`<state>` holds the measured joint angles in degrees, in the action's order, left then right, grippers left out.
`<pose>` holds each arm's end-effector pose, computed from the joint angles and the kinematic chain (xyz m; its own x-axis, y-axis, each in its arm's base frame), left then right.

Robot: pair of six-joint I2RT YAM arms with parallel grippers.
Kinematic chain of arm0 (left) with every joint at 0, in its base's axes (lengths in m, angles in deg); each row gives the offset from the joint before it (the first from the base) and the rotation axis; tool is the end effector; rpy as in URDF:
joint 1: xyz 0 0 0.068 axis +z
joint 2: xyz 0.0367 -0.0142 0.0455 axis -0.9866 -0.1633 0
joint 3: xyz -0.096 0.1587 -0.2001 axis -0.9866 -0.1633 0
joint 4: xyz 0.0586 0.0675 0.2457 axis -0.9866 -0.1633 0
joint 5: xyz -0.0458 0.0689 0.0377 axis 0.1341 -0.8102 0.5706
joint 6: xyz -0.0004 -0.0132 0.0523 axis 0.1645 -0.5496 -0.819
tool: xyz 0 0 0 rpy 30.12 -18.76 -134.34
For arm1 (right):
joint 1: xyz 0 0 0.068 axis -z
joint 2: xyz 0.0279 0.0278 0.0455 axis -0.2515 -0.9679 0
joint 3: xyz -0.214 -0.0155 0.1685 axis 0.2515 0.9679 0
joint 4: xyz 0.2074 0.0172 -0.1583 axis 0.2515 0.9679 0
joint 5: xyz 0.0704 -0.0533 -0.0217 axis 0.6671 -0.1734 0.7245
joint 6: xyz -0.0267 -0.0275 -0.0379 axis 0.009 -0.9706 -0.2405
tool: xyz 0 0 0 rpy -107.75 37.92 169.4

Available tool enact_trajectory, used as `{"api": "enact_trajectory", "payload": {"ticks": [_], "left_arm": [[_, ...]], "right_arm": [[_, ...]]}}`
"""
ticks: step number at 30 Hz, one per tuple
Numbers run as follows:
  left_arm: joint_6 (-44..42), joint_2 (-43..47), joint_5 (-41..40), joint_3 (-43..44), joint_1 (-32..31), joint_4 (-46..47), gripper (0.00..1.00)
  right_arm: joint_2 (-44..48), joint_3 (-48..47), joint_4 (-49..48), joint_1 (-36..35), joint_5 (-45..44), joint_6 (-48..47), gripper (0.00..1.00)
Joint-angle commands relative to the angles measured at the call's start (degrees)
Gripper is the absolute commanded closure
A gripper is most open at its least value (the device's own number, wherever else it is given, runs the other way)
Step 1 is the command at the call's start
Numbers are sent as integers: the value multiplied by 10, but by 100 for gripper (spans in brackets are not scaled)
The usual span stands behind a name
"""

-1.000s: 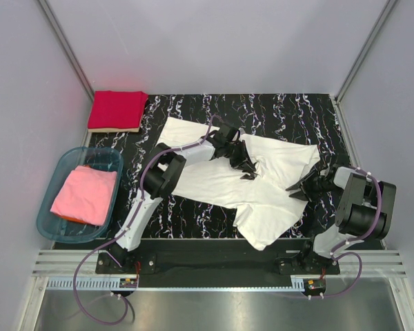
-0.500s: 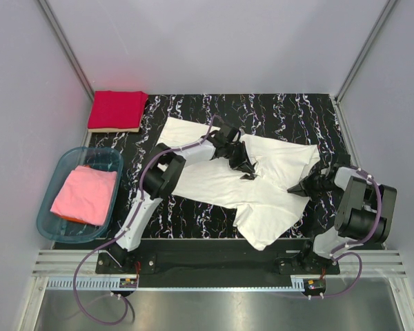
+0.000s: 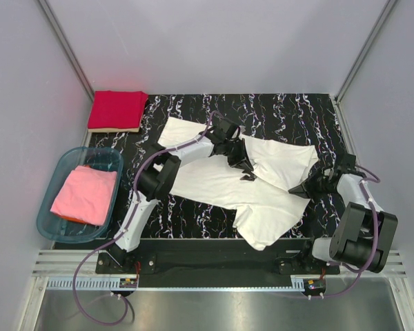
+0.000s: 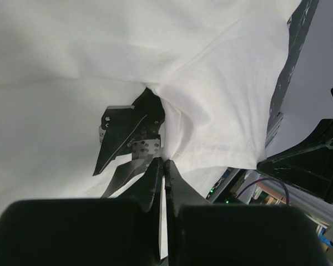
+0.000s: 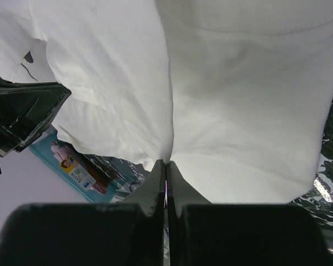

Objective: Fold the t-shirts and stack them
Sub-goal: Fold the tshirt

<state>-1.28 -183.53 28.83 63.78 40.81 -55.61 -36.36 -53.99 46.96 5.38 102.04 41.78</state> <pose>0.3809 -0.3425 0.1499 -0.9946 0.0086 -0.1037 0.0843 0.6506 -0.7547 0.2152 -0.0577 0.1788 -0.6798 0.7328 0.0306 0.6038 0.5355 0.5905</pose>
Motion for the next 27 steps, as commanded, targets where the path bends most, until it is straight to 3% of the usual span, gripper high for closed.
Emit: {"api": "enact_trajectory", "payload": {"ticks": [1,12,21,22,23,25,27], "left_arm": [[-29,47,1,4,-2,-19,100],[-57,66,3,-38,9,-40,100],[-67,46,24,-46,18,-57,100],[-69,44,24,-46,20,-62,96],[-70,44,24,-44,22,-63,92],[-77,43,34,-40,28,-67,82],[-92,47,41,-33,34,-74,75]], "right_arm": [[33,12,37,1,-3,11,100],[40,54,35,1,-32,45,100],[-26,59,21,-4,-62,49,98],[-30,55,23,-5,-70,41,97],[-34,47,25,-5,-72,36,94],[-51,38,27,-5,-72,22,73],[-63,15,30,-5,-66,16,66]]}}
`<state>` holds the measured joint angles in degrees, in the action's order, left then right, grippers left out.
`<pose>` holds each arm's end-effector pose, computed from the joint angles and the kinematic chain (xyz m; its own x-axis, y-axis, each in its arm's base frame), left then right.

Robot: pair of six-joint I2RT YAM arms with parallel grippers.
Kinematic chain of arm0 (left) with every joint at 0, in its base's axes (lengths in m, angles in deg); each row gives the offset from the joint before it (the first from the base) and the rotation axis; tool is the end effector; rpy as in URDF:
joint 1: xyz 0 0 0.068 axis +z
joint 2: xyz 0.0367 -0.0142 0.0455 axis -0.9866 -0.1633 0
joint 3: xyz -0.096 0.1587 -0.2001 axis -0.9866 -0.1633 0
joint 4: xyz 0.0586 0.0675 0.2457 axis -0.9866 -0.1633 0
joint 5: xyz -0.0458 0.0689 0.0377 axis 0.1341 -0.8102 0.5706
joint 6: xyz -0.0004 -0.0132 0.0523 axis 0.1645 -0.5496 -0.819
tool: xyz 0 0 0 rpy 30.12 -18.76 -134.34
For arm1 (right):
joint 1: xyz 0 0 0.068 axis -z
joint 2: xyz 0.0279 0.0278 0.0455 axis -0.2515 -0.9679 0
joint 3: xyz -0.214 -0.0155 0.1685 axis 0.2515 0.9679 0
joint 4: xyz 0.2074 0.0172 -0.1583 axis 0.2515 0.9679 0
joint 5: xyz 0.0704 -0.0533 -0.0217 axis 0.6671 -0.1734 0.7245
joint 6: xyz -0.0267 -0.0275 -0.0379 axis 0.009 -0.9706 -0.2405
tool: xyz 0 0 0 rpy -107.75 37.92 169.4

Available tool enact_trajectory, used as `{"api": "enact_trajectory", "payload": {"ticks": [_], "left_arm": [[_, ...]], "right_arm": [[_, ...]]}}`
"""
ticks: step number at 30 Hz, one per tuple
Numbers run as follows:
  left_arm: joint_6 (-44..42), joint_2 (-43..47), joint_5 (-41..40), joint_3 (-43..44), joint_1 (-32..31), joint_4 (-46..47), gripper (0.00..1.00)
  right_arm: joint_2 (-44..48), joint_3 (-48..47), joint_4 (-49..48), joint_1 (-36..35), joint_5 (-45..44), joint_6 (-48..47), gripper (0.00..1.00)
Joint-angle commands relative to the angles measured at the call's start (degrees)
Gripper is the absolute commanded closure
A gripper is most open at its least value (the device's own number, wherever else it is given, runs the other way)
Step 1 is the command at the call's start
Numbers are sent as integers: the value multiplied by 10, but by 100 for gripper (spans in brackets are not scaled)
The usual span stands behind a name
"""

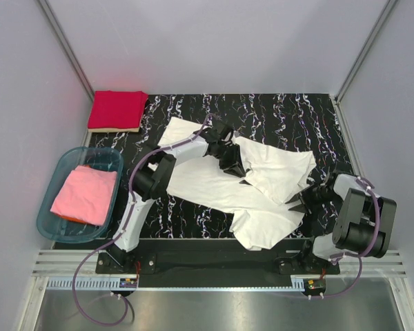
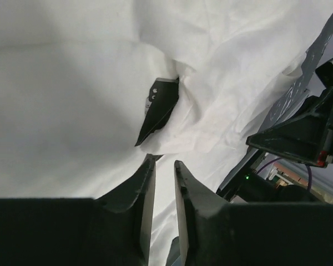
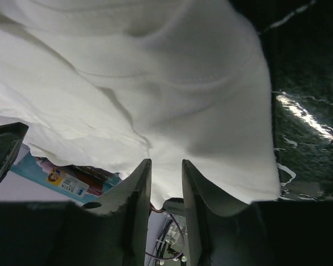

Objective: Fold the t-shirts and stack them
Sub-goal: Fold the tshirt

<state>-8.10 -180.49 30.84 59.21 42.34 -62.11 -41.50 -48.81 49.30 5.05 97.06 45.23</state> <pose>0.3700 -0.3178 0.1452 -0.9942 0.0880 -0.0615 0.1055 0.6939 -0.7123 0.1963 -0.0525 0.1371 -0.6013 0.7710 0.2095 0.7682 0.4859 0.4169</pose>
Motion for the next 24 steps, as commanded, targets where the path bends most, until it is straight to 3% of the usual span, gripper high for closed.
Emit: {"api": "enact_trajectory", "payload": {"ticks": [1,5,9,16,19,21,22,24], "left_arm": [[-30,25,24,15,27,-14,71],[-72,68,18,17,55,-23,65],[-107,83,-5,39,99,-27,63],[-75,-11,-14,172,211,-23,63],[-48,-40,-27,197,243,16,63],[-7,-62,-16,198,262,51,63],[7,-69,-14,198,267,83,63],[43,-88,-4,198,281,108,63]], "right_arm": [[-11,-63,10,-2,-16,-22,64],[-21,-175,26,-2,-52,-31,53],[-115,-302,32,-2,-82,-53,39],[-272,-488,30,0,-149,-104,26],[-318,-533,32,3,-139,-117,31],[-342,-549,29,4,-119,-125,44],[-351,-563,27,4,-113,-128,59],[-371,-572,26,4,-113,-126,61]]}}
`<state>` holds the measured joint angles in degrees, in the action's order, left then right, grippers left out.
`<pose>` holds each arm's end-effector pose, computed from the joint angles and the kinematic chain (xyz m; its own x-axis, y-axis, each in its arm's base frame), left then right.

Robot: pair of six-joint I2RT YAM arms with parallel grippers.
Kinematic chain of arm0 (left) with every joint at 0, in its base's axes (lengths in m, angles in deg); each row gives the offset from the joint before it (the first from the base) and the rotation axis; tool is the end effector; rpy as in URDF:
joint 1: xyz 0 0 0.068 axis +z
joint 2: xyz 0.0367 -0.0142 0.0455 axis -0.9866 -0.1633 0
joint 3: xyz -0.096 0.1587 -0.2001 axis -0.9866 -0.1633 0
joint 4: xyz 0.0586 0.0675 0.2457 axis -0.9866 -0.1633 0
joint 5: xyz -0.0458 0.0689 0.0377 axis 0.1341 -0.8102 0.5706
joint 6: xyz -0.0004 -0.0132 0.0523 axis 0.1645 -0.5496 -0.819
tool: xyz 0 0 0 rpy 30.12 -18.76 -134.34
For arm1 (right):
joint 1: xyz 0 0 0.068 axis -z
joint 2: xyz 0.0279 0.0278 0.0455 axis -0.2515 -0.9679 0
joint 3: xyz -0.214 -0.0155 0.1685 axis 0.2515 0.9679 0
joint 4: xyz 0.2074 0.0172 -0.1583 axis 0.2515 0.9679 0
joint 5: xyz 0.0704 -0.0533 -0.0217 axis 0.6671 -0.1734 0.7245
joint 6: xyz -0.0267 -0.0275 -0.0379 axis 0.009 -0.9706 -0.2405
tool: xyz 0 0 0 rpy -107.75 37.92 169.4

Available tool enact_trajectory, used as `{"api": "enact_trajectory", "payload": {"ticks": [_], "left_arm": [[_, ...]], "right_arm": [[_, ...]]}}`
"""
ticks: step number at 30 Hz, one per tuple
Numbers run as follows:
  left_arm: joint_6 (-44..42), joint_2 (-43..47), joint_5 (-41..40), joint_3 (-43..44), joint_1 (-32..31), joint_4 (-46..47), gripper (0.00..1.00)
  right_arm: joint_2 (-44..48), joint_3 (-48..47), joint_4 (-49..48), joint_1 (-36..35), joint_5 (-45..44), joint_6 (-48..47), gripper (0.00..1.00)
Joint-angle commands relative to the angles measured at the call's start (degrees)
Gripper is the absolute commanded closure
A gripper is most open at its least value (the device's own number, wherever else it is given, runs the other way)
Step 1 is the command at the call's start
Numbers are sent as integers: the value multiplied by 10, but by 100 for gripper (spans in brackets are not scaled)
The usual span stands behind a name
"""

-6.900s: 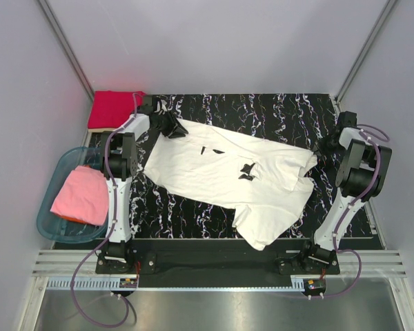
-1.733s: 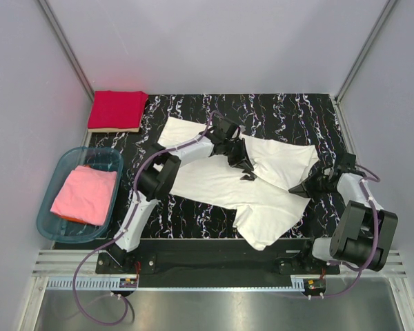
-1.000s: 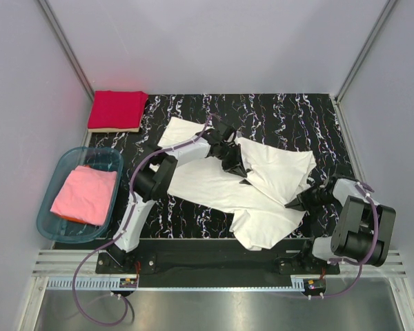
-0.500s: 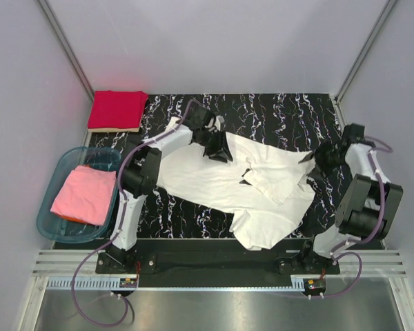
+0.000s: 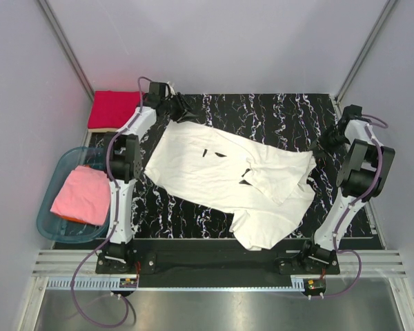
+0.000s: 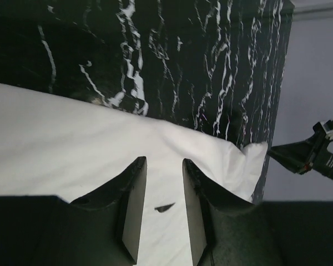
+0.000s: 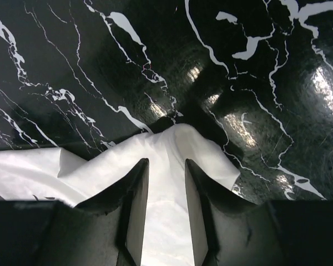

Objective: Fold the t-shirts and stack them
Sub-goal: Fold the tshirt

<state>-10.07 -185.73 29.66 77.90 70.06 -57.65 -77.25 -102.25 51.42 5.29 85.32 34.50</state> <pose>0.5285 -0.1185 0.2069 -0.8553 -0.3827 -0.3493 0.0241 0.6440 -0.7647 0.3997 -0.1340 0.1867 -0.6945 0.6914 -0.1991 0.5968 0.7081 0.3774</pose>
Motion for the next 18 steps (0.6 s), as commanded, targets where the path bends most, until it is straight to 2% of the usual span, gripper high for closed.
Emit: {"api": "enact_trajectory", "payload": {"ticks": [1,7,11,12,14,18], "left_arm": [[72,-41,9,10,6,84,63],[143,-67,19,-28,25,142,64],[205,-67,12,-86,39,194,64],[225,-66,7,-90,44,206,65],[234,-69,-3,-90,49,211,65],[252,-89,-13,-64,57,204,66]], "right_arm": [[-18,-41,5,2,6,-17,61],[-45,-39,2,2,-3,-11,57],[-61,-38,-5,2,-12,-10,59],[-68,-40,-8,2,-27,-5,70],[-72,-39,-11,2,-53,10,81],[-86,-42,-39,2,-96,61,96]]}}
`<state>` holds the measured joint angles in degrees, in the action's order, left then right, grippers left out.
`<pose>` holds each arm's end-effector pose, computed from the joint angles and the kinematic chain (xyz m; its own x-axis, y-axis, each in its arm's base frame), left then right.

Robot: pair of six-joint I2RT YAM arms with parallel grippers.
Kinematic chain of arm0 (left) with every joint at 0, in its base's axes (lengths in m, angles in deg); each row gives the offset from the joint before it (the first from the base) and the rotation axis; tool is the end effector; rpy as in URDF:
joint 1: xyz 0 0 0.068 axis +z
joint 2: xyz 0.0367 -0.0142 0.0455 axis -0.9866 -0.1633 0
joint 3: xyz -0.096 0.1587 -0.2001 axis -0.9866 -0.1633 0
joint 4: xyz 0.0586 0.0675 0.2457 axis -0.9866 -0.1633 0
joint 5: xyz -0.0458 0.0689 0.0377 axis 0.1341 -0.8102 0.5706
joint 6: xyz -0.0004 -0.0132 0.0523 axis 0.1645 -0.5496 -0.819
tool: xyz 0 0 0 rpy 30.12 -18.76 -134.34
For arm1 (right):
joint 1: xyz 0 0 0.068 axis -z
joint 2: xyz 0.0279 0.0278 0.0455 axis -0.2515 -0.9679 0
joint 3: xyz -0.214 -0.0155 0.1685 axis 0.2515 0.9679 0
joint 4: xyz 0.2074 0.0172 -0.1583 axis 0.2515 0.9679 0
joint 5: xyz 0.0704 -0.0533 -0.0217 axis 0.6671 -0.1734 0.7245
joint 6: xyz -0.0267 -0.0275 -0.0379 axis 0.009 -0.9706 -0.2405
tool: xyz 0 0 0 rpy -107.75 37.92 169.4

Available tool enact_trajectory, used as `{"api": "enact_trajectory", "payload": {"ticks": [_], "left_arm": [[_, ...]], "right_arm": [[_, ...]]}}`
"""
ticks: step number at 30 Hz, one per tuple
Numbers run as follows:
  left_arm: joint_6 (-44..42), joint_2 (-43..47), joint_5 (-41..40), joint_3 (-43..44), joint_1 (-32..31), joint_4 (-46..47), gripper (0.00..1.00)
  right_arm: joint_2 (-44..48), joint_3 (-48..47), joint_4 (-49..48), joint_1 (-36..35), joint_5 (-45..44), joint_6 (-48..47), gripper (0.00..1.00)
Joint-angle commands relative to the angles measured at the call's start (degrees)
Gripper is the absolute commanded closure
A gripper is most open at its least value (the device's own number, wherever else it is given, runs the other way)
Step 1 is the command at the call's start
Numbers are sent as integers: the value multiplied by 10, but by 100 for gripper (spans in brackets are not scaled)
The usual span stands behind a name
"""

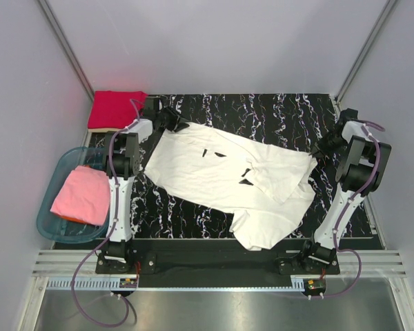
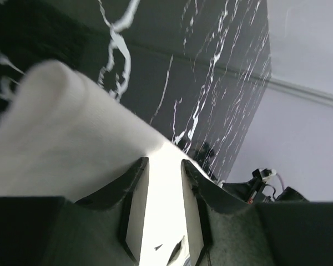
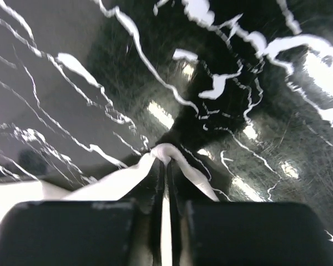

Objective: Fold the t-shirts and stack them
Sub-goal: Fold the tshirt

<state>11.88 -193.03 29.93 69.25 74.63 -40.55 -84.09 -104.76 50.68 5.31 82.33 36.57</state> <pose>0.5436 -0.0769 0.1145 -0.7538 -0.6552 -0.0496 -0.3145 0.4260 -0.8483 0.4137 -0.1412 0.1499 -0.6733 0.7235 -0.1526 0.6595 0.6809 0.3185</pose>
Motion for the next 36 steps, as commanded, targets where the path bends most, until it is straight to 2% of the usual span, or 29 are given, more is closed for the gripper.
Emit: {"api": "enact_trajectory", "payload": {"ticks": [1,9,20,24,29,31,33,36], "left_arm": [[34,-18,-20,25,12,33,67],[58,-63,-32,74,19,49,68],[88,-105,-74,146,30,86,68],[81,-108,-74,152,31,76,68],[31,-70,-79,131,31,29,69],[14,-36,-79,120,28,12,69],[-16,-1,-86,118,26,-25,67],[-56,52,-95,107,21,-64,61]], "right_arm": [[-20,-19,-39,2,-69,51,99],[-80,-85,-94,1,-73,136,100],[-142,-198,-103,-3,-63,151,100],[-139,-212,-83,0,-101,143,99],[-120,-183,-78,12,-94,107,87],[-123,-206,-60,12,-83,83,85],[-137,-258,-2,12,-92,61,80],[-142,-311,61,13,-99,37,65]]}}
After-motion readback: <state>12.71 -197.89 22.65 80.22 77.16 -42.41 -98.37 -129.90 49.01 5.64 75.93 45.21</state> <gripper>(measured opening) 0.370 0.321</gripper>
